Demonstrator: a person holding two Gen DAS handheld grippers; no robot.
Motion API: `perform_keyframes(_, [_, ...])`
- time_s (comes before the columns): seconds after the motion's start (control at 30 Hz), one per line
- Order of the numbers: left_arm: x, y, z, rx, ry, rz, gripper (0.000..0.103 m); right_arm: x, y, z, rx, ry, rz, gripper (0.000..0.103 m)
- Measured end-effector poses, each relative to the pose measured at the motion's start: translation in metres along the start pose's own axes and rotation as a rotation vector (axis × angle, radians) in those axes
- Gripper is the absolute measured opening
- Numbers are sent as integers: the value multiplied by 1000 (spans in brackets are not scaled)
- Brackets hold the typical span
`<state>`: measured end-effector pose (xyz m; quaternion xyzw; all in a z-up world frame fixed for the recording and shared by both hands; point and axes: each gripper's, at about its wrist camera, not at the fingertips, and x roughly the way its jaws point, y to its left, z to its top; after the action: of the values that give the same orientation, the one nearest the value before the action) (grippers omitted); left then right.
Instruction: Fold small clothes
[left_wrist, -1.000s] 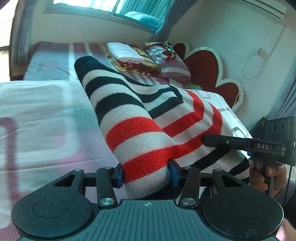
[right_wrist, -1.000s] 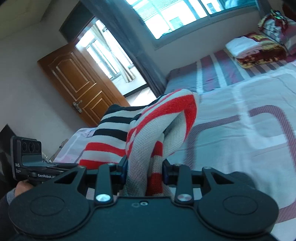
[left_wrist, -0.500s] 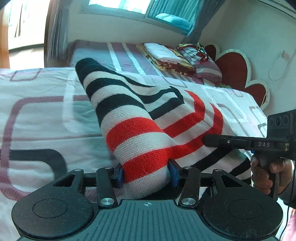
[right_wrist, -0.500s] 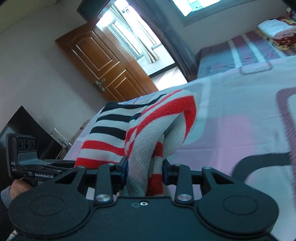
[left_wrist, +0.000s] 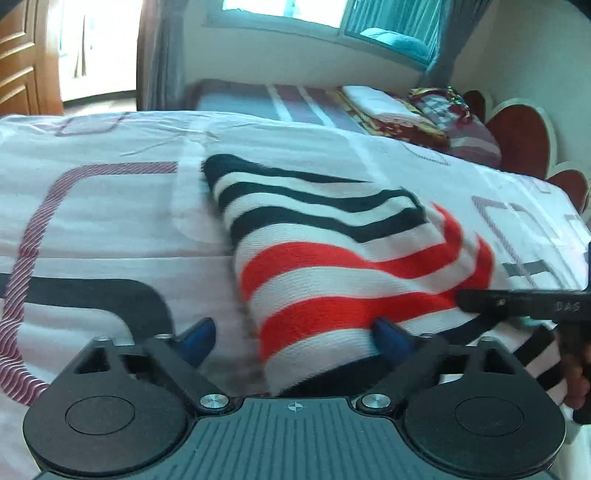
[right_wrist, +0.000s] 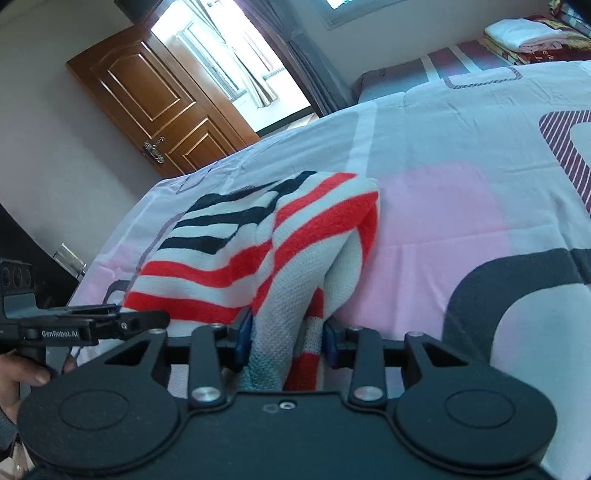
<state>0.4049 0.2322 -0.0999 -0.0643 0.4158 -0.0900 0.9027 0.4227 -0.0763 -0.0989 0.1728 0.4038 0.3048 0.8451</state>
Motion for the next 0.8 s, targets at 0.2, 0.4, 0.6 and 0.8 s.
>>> perform_keyframes(0.2, [-31, 16, -21, -107, -63, -35, 92, -4, 7, 0, -5, 21, -13, 42])
perform_keyframes(0.4, [-61, 13, -49, -128, -77, -100, 86, -63, 6, 3, 62, -91, 25, 38])
perform_keyframes(0.6, [-61, -2, -72, -93, -17, -68, 75, -81, 20, -7, 39, -17, 69, 24])
perform_keyframes(0.8, [-61, -2, -83, -63, 18, -52, 75, -64, 22, -23, -40, 44, -39, 10])
